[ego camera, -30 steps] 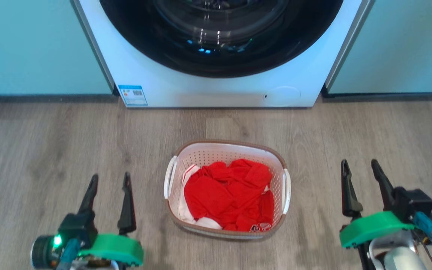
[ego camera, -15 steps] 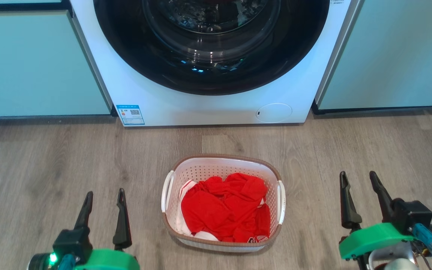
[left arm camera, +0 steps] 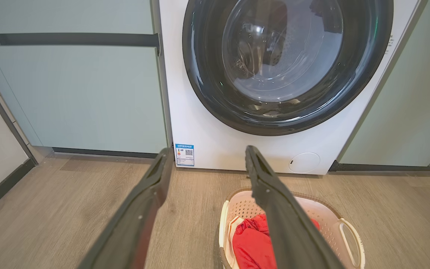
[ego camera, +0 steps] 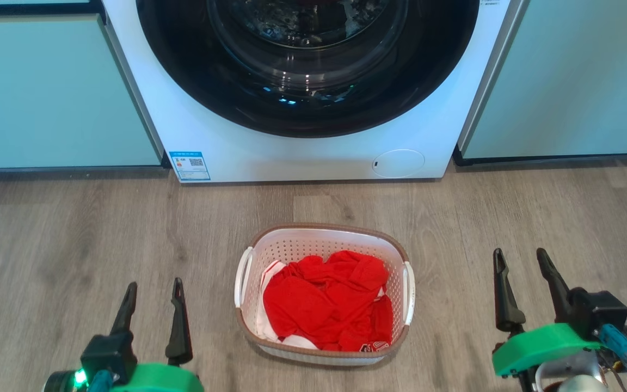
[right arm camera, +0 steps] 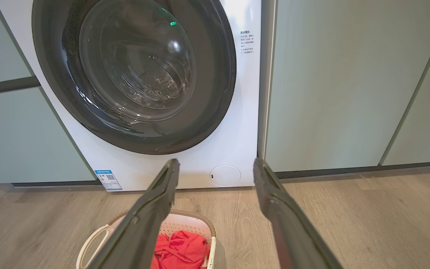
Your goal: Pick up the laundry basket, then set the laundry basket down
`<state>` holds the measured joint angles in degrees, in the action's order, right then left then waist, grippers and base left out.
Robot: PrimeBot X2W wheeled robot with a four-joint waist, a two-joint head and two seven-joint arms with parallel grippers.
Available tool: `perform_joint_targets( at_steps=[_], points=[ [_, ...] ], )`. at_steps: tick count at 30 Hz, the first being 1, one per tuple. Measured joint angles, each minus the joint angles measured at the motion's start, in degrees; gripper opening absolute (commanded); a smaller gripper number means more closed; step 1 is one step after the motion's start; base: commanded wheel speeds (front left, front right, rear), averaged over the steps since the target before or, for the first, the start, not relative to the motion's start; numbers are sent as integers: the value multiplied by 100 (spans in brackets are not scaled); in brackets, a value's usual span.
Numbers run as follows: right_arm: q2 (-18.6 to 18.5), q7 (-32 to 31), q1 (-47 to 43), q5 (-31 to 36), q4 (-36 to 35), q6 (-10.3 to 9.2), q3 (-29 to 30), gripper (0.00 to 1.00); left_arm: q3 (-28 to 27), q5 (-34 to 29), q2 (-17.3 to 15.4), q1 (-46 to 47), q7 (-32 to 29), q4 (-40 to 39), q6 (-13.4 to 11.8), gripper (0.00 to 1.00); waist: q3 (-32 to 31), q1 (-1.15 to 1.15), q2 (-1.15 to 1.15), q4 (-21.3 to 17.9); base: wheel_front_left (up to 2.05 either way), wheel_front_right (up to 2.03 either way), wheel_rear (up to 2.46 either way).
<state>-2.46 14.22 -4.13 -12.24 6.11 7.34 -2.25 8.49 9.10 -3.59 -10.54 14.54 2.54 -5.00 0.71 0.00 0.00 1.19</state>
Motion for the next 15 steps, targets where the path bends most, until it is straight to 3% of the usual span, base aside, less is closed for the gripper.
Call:
perform_joint_targets(
  at_steps=[8,9,15],
  points=[
    [0,0,4,0,1,0,1,100,-1,0,4,1,0,41,37,100,7,0,0,7,0,0,0],
    [0,-1,4,0,9,0,1,0,2,0,5,0,0,47,45,0,10,0,0,7,0,0,0],
    [18,-23,-121,-46,514,0,-5,0,27,52,27,-113,-36,547,46,0,10,0,0,6,0,0,0]
  ],
)
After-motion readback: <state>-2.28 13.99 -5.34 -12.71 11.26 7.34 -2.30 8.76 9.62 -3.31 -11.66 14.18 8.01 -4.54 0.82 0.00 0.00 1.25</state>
